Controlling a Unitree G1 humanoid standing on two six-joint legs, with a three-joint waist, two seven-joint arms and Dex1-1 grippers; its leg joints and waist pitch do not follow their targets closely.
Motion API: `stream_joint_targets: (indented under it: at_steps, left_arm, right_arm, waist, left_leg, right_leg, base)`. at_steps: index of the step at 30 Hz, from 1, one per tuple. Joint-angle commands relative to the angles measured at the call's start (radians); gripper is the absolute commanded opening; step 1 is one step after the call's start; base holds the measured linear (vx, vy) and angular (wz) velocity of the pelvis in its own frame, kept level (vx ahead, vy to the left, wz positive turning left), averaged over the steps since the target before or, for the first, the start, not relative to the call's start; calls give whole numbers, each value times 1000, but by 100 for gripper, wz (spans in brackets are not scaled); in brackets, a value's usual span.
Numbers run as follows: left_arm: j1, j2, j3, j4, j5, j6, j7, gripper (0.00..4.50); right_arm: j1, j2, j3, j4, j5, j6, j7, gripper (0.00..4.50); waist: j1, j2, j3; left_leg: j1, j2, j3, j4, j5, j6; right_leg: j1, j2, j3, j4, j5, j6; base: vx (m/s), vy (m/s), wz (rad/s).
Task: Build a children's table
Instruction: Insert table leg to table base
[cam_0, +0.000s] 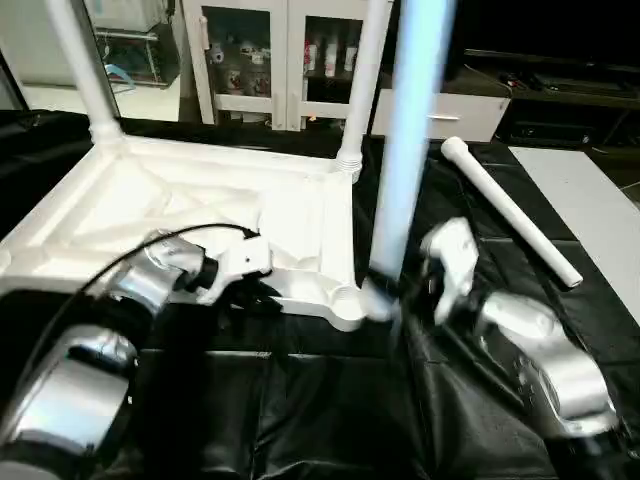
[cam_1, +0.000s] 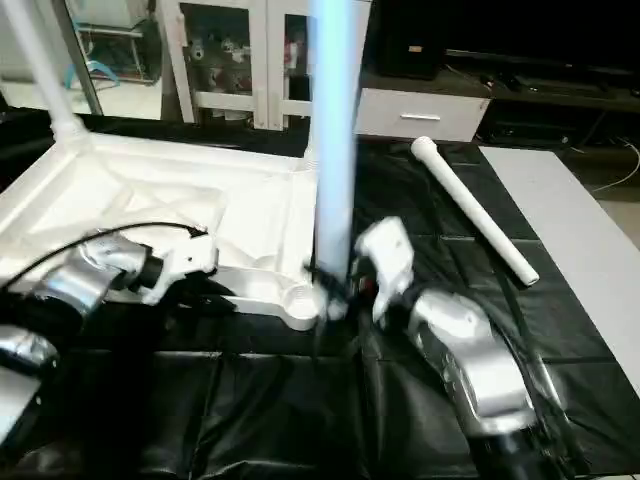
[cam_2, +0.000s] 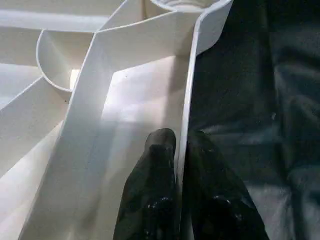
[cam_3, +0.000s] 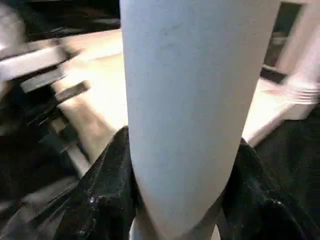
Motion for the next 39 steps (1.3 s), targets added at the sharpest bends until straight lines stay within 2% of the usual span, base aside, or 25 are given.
stream_joint_targets:
  at_steps: [1,2,5,7,8,9,10,11,12,14,16,17,20,21,24,25,30,32,36,39]
  left_arm:
    - [65,-20,-4,-31,-5,93,50,18]
    - [85,-26,2,-70,-11,128,70,16]
    - [141,-57,36,-195,-34,236,156,1]
    - [189,-69,38,-290,-18,271,210,0]
    - [218,-77,35,-341,-6,290,240,0]
    - [249,-92,39,-394,5,318,277,0]
    - [268,-106,46,-426,9,338,307,0]
    - [284,-118,52,-458,7,353,322,0]
    - [294,-125,54,-476,1,354,324,0]
    - [334,-140,51,-546,-19,328,318,0]
    - [358,-133,37,-594,-17,333,307,0]
    - [366,-129,31,-612,-17,339,302,0]
    - [380,-123,26,-650,-27,363,291,0]
    - [391,-117,25,-685,-31,388,284,0]
    - [399,-105,22,-713,-30,407,269,0]
    - [403,-100,21,-724,-30,411,261,0]
    - [403,-83,12,-737,-18,416,256,0]
    - [402,-79,10,-740,-17,419,252,0]
    - [396,-70,8,-743,-19,426,244,0]
    - [388,-70,9,-734,-18,423,244,0]
  right_arm:
    - [-12,2,-35,7,13,48,-28,186]
    - [-17,4,-40,5,22,67,-34,186]
    - [-32,15,-60,12,50,106,-49,186]
    - [-43,23,-74,29,63,128,-57,186]
    - [-48,24,-76,36,66,141,-59,186]
    - [-54,23,-77,41,74,162,-56,186]
    - [-58,20,-75,44,78,176,-50,186]
    - [-63,15,-73,45,82,189,-43,186]
    - [-67,11,-69,47,83,195,-36,186]
    - [-87,-6,-52,58,81,212,-7,186]
    - [-102,-12,-46,70,88,222,15,186]
    - [-112,-17,-44,82,90,225,27,185]
    - [-132,-24,-39,110,91,222,50,185]
    - [-145,-29,-33,131,88,223,67,185]
    - [-162,-28,-26,170,78,216,83,185]
    - [-168,-30,-19,184,74,214,95,185]
    - [-186,-31,0,233,60,207,114,185]
    - [-189,-30,2,244,54,202,114,185]
    - [-202,-38,6,271,39,202,116,185]
    - [-202,-40,-4,275,46,207,119,185]
  waist:
    - [0,10,-54]
    - [-1,11,-55]
    - [-4,8,-54]
    - [-5,6,-53]
    - [-8,8,-53]
    - [-13,3,-52]
    - [-14,4,-50]
    - [-17,5,-50]
    - [-19,1,-50]
    - [-23,0,-50]
    - [-27,3,-51]
    - [-30,-5,-52]
    - [-28,0,-52]
    - [-29,-6,-52]
    - [-29,-1,-54]
    - [-30,-5,-55]
    - [-33,-7,-55]
    - [-34,-5,-54]
    - [-35,-4,-50]
    - [-37,-5,-49]
  left_leg:
    - [10,86,-30,-94,-105,-10]
    - [11,91,-30,-95,-100,-9]
    - [5,90,-29,-94,-86,9]
    - [5,87,-27,-92,-94,16]
    - [3,89,-28,-92,-92,16]
    - [2,89,-28,-92,-90,22]
    - [1,85,-27,-92,-89,28]
    - [1,84,-26,-91,-93,31]
    - [1,83,-25,-90,-92,33]
    - [-3,81,-26,-90,-84,42]
    - [-4,81,-26,-90,-82,47]
    - [-3,81,-25,-89,-82,51]
    - [-2,80,-24,-89,-60,60]
    - [-3,80,-23,-88,-47,64]
    - [-3,80,-23,-88,-13,75]
    - [-4,79,-23,-87,2,82]
    - [-1,80,-20,-86,38,108]
    - [1,80,-20,-86,34,108]
    - [3,82,-20,-90,-8,86]
    - [3,83,-20,-91,-10,80]
  right_leg:
    - [45,-119,70,-78,-71,-246]
    - [47,-121,70,-72,-49,-253]
    - [49,-120,69,-73,-43,-259]
    - [47,-118,69,-81,-95,-247]
    - [48,-119,69,-80,-104,-246]
    - [48,-116,68,-81,-121,-239]
    - [46,-113,69,-86,-135,-233]
    - [45,-112,69,-89,-156,-226]
    - [45,-112,69,-90,-166,-222]
    - [47,-111,69,-94,-184,-208]
    - [44,-108,68,-94,-192,-199]
    - [42,-107,67,-93,-189,-199]
    - [39,-106,67,-92,-175,-202]
    - [40,-105,66,-89,-151,-205]
    - [41,-104,65,-83,-95,-221]
    - [43,-104,64,-79,-60,-229]
    - [44,-105,63,-75,7,-250]
    - [43,-104,62,-77,2,-256]
    - [44,-105,64,-82,-41,-257]
    - [44,-104,64,-81,-33,-255]
  base:
    - [0,0,0]
    - [0,0,0]
    - [0,0,0]
    - [0,0,0]
    - [0,0,0]
    - [0,0,0]
    - [0,0,0]
    - [0,0,0]
    - [0,0,0]
    - [0,0,0]
    - [0,0,0]
    - [0,0,0]
    - [0,0,0]
    - [0,0,0]
    - [0,0,0]
    - [0,0,0]
    - [0,0,0]
    - [0,0,0]
    - [0,0,0]
    - [0,0,0]
